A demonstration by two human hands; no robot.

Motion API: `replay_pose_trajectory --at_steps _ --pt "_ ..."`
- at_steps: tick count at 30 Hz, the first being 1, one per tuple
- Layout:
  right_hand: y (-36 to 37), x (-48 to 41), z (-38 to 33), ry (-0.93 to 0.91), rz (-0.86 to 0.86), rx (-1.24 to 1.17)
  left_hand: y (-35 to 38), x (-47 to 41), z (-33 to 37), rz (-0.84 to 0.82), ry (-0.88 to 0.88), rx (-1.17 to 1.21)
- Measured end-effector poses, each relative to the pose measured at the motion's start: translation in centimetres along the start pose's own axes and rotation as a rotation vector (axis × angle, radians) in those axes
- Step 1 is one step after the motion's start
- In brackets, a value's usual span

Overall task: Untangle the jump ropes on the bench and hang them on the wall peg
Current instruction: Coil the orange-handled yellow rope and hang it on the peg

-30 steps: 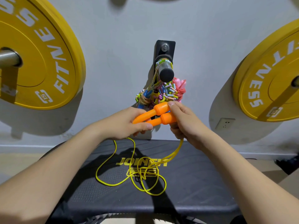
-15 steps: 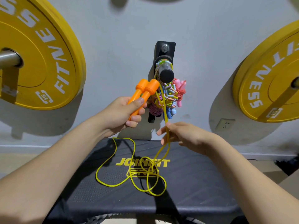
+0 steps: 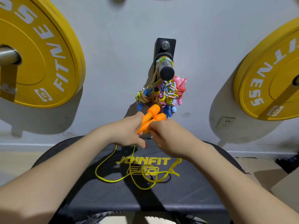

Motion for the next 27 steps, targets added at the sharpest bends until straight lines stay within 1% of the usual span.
replay_pose_trajectory --at_steps 2,4,7,9,11,13,14,16,17,18,20,23,25,27 --pt "0.0 -0.1 0.1 -0.059 -0.052 0.075 0.4 0.0 0.0 -0.009 0.029 -0.089" --pt "-0.1 0.0 0.3 -0.094 -0.08 0.074 0.6 0.1 0.1 -0.028 0.061 -0.105" --pt "-0.2 -0.2 0.3 -0.131 -0.021 0.11 0.6 0.1 0.2 -0.024 0.149 -0.123" --pt "-0.6 -0.1 0.3 -0.089 0.089 0.099 0.5 0.0 0.3 -0.07 0.177 -0.119" --pt "-1.3 0.1 0.8 0.012 0.196 0.123 0.6 0.0 0.5 -0.153 0.181 -0.155" --pt "-2.1 0.3 1.6 0.098 0.202 0.152 0.8 0.0 0.5 -0.219 0.177 -0.178" --pt "-2.3 0.4 2.2 0.119 0.178 0.061 0.9 0.0 0.4 -0.242 0.176 -0.185" --pt "-2.3 1.0 3.6 0.094 0.118 -0.239 0.7 0.1 -0.1 -0.271 0.163 -0.216" --pt "-2.4 1.3 4.2 0.068 0.117 -0.35 0.6 0.3 -0.3 -0.287 0.156 -0.227" --pt "-2.4 1.7 4.8 0.048 0.142 -0.396 0.6 0.4 -0.3 -0.311 0.16 -0.208" --pt "-2.5 2.3 5.7 0.032 0.249 -0.417 0.5 0.9 0.2 -0.377 0.219 -0.077" --pt "-3.0 2.5 6.2 -0.015 0.415 -0.482 0.0 1.6 1.7 -0.465 0.34 0.263" --pt "-3.0 2.7 6.0 -0.043 0.416 -0.504 -0.6 1.6 1.9 -0.468 0.35 0.521" --pt "-2.7 2.7 5.6 -0.015 0.346 -0.498 -1.2 1.2 1.8 -0.448 0.314 0.749"
Point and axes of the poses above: each hand's wrist, its own x-axis away from the middle knuckle, its own y-axis out of the palm, z = x × y, the point moved 2 cm from there along -x, towards the middle knuckle, and after that the axes turned 15 degrees about -y, right-handed, at the moved point
